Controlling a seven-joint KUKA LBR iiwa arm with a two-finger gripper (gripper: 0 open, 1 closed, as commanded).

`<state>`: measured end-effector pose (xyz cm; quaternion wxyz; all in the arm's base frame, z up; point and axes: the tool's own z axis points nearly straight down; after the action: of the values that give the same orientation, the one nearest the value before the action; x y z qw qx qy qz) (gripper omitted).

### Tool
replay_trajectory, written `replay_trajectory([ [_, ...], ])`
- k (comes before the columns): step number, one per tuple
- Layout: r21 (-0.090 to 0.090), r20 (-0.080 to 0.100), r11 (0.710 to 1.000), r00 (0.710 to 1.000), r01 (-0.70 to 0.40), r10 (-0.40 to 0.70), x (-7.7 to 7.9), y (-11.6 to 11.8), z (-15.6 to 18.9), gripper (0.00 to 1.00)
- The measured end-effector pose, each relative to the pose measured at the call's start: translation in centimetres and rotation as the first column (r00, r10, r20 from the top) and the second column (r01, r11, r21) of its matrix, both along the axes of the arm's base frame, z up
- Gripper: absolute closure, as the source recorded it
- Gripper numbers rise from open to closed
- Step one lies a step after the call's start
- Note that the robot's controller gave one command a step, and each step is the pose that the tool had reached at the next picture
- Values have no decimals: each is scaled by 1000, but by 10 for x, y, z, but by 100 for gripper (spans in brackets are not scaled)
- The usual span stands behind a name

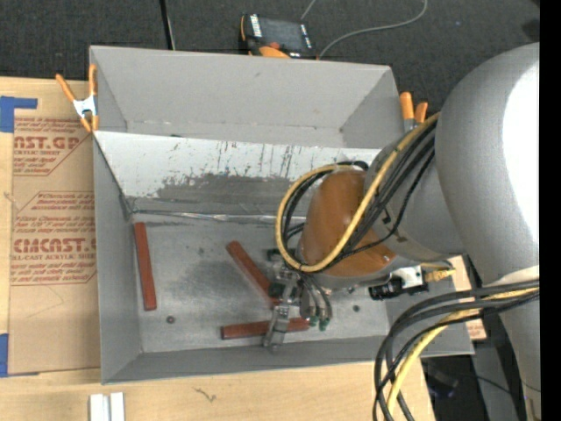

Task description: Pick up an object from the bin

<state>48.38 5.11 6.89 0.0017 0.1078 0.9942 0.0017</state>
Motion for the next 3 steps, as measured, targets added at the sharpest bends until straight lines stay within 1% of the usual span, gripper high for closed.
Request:
replay_trajectory([
  [1,-1,-2,999,999,43,-43,1,29,32,0],
  [2,-2,-5,994,994,107,-107,-2,14,36,0],
  [3,-2,-5,976,976,216,-216,25,37,0,0],
])
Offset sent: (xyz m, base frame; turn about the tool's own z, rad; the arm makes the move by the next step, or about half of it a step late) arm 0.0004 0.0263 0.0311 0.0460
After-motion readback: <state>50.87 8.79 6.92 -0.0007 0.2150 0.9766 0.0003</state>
